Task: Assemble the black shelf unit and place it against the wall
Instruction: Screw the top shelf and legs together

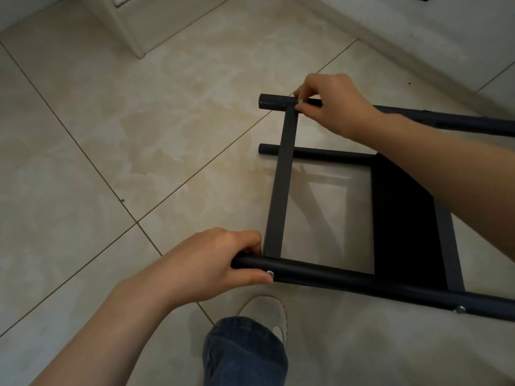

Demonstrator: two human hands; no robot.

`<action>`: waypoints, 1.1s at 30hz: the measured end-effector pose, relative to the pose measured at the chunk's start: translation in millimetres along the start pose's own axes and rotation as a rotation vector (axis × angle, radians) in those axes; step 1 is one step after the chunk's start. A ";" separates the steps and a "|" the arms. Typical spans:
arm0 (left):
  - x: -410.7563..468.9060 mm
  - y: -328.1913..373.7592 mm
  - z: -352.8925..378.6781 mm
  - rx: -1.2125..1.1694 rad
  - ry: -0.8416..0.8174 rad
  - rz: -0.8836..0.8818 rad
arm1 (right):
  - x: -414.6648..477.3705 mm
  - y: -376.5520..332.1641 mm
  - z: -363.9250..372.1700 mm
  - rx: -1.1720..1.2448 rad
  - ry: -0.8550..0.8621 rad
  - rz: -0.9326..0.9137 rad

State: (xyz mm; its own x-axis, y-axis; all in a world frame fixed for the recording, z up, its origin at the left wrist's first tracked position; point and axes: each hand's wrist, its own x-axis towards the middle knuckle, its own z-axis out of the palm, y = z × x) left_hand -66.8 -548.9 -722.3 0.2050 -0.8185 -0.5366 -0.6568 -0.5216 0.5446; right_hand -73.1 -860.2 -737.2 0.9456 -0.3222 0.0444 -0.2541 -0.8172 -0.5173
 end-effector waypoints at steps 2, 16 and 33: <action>0.4 -1.3 0.8 -0.031 0.001 0.001 | 1.8 4.5 -5.7 0.039 -0.061 0.011; -1.9 -1.5 3.5 -0.103 -0.011 0.079 | -8.1 6.2 3.1 -0.170 -0.001 -0.139; -2.0 -9.3 11.7 -0.227 -0.091 0.052 | -17.4 -11.1 8.5 -0.261 0.041 -0.130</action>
State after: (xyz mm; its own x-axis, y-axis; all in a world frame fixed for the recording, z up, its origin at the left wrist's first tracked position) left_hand -69.5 -539.7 -733.8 0.1026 -0.8262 -0.5540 -0.4828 -0.5283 0.6985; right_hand -85.0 -841.4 -739.4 0.9660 -0.2216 0.1330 -0.1802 -0.9464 -0.2682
